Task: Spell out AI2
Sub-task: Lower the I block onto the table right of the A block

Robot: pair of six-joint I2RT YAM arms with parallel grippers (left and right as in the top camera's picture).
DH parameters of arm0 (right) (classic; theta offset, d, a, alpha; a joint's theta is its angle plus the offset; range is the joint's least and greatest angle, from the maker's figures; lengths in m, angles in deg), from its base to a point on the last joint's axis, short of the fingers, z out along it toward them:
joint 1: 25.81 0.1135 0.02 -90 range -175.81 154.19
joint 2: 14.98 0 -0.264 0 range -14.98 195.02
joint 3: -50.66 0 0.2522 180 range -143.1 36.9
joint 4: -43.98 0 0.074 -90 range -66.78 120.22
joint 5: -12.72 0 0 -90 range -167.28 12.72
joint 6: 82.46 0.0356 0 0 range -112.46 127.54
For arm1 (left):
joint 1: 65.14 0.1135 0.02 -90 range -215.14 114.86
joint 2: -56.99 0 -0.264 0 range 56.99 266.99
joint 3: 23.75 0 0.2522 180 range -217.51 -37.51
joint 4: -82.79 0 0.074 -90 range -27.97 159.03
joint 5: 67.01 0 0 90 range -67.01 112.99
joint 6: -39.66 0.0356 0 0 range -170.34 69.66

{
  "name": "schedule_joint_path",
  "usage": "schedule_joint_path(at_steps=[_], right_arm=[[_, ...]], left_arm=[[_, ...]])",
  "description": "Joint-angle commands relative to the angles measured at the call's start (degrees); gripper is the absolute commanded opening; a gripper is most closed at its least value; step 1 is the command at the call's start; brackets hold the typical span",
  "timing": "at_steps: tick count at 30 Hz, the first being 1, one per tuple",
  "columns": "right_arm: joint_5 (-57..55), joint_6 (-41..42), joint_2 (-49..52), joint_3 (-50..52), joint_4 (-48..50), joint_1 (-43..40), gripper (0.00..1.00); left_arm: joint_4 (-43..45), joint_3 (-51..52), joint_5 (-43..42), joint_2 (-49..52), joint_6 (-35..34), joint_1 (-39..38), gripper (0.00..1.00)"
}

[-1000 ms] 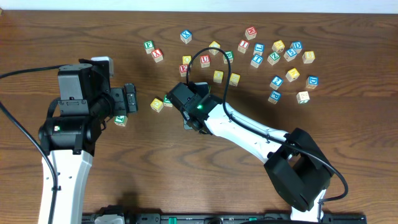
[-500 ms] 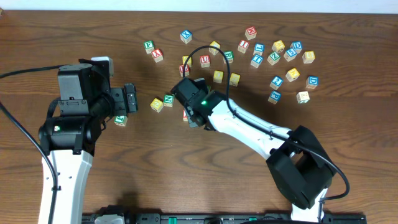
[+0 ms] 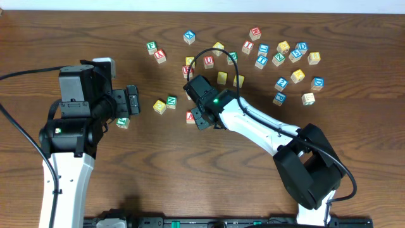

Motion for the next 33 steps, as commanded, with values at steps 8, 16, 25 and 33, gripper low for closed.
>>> schedule_joint_path(at_steps=[8, 16, 25, 33], right_arm=[[2.36, -4.09, 0.07, 3.08, 1.03, -0.15, 0.51], [3.13, -5.38, 0.07, 3.10, 1.53, -0.13, 0.51], [2.91, -2.67, 0.07, 3.10, 2.16, -0.17, 0.45], [2.73, -2.58, 0.07, 3.13, 2.43, -0.20, 0.40]], left_arm=[[0.00, -1.55, -0.33, -0.20, 0.13, 0.24, 0.94], [0.00, -1.55, -0.33, -0.20, 0.13, 0.24, 0.95], [0.00, -1.55, -0.33, -0.20, 0.13, 0.24, 0.94], [0.00, -1.55, -0.33, -0.20, 0.13, 0.24, 0.94]])
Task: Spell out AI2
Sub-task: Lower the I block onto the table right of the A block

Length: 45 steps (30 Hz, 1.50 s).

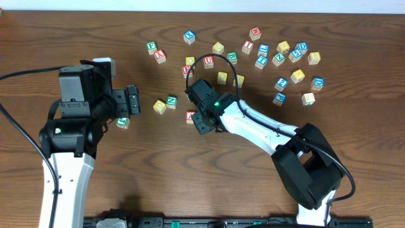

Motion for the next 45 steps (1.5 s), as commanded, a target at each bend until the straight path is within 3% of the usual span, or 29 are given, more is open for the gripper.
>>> schedule_joint_path(at_steps=[1, 29, 39, 45], right_arm=[[0.09, 0.22, 0.07, 0.31, 0.37, -0.20, 0.40], [0.31, -3.43, 0.09, 2.25, 2.93, -0.90, 0.40], [-1.33, 0.66, 0.09, 2.29, 2.91, -0.90, 0.29], [-2.78, 3.63, 0.09, 2.34, 2.93, -0.87, 0.32]], left_arm=[[0.00, -1.55, -0.33, -0.20, 0.13, 0.24, 0.94], [0.00, -1.55, -0.33, -0.20, 0.13, 0.22, 0.94], [0.00, -1.55, -0.33, -0.20, 0.13, 0.24, 0.94], [0.00, -1.55, -0.33, -0.20, 0.13, 0.22, 0.94]])
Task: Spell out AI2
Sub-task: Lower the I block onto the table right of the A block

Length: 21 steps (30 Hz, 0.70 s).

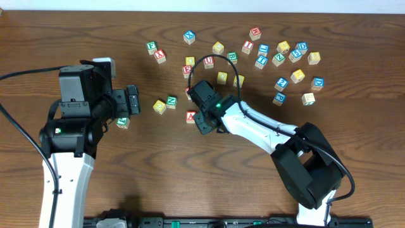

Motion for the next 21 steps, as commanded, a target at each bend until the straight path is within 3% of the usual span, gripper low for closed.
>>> schedule_joint_path(at_steps=[1, 12, 21], right_arm=[[-1.86, 3.87, 0.09, 0.44, 0.17, -0.42, 0.34], [-2.60, 14.12, 0.09, 0.44, 0.76, -0.04, 0.35], [-3.56, 18.58, 0.09, 0.44, 2.58, 5.18, 0.35]], left_arm=[[0.00, -1.55, -0.33, -0.20, 0.13, 0.24, 0.94], [0.00, -1.55, -0.33, -0.20, 0.13, 0.24, 0.94], [0.00, -1.55, -0.33, -0.20, 0.13, 0.24, 0.94]])
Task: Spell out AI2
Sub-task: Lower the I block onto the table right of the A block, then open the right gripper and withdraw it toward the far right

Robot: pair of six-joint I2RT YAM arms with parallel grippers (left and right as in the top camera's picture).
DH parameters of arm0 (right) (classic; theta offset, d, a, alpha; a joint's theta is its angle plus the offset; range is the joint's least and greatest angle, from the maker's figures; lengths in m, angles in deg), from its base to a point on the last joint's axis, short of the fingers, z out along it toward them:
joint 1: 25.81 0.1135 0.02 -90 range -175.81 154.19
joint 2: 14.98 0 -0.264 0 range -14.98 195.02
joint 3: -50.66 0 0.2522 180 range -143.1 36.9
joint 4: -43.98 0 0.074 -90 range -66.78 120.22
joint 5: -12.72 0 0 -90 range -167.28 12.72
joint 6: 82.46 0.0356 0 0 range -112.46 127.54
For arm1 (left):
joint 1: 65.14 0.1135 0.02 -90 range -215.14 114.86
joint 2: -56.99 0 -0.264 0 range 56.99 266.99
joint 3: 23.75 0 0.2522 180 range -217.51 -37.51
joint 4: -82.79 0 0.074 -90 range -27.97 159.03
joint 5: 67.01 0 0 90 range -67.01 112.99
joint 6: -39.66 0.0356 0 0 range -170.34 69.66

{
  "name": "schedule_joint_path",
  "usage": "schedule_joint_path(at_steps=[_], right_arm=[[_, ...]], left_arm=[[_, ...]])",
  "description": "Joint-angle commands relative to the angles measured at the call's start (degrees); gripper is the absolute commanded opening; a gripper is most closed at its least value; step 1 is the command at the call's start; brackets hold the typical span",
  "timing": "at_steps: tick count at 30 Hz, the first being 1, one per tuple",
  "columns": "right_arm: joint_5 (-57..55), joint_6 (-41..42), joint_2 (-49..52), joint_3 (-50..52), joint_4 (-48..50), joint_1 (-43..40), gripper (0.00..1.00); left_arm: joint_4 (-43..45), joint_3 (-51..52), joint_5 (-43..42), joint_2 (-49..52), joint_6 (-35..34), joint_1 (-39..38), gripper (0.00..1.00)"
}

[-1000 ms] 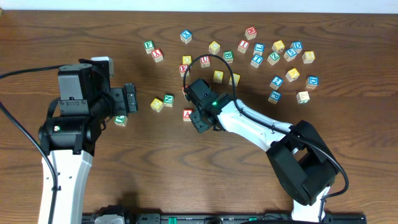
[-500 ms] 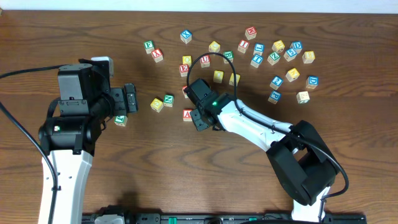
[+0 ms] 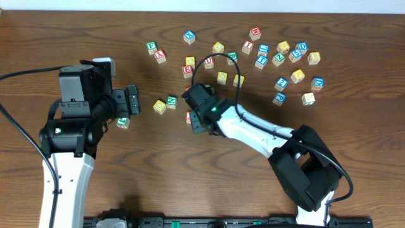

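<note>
A red-lettered block (image 3: 188, 116) lies at the table's middle, partly covered by my right gripper (image 3: 193, 121), which sits right over its right side. The overhead view does not show how the right fingers stand or whether they hold the block. Several more letter blocks (image 3: 266, 57) are scattered across the back, their letters too small to read surely. My left gripper (image 3: 133, 101) hangs at the left with its fingers apart and nothing between them. A green-lettered block (image 3: 122, 121) lies just below it.
A yellow block (image 3: 159, 106) and a green-lettered block (image 3: 171, 101) lie between the two grippers. Red and yellow blocks (image 3: 221, 77) sit close behind the right wrist. The right arm's cable (image 3: 218, 58) loops over the back blocks.
My right gripper has shifted a little left and up, and now overlaps the red-lettered block that lay just left of its fingertips. The left arm has not moved.
My right gripper stood at the middle with the red-lettered block at its left side. It stayed there with small shifts over the two following moments, and now it covers part of the block. The left arm and the other blocks held still throughout.
</note>
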Motion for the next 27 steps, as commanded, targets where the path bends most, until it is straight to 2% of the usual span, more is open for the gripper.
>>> schedule_joint_path(at_steps=[1, 9, 27], right_arm=[[-2.51, 3.10, 0.09, 0.44, 0.68, 2.34, 0.35], [-5.11, 4.48, 0.09, 0.44, 0.39, 2.14, 0.36], [-3.56, 2.95, 0.07, 0.31, 0.37, 1.57, 0.38]], left_arm=[[0.02, -1.55, -0.33, -0.20, 0.13, 0.24, 0.95], [0.02, -1.55, -0.33, -0.20, 0.13, 0.24, 0.94], [0.02, -1.55, -0.33, -0.20, 0.13, 0.24, 0.94]])
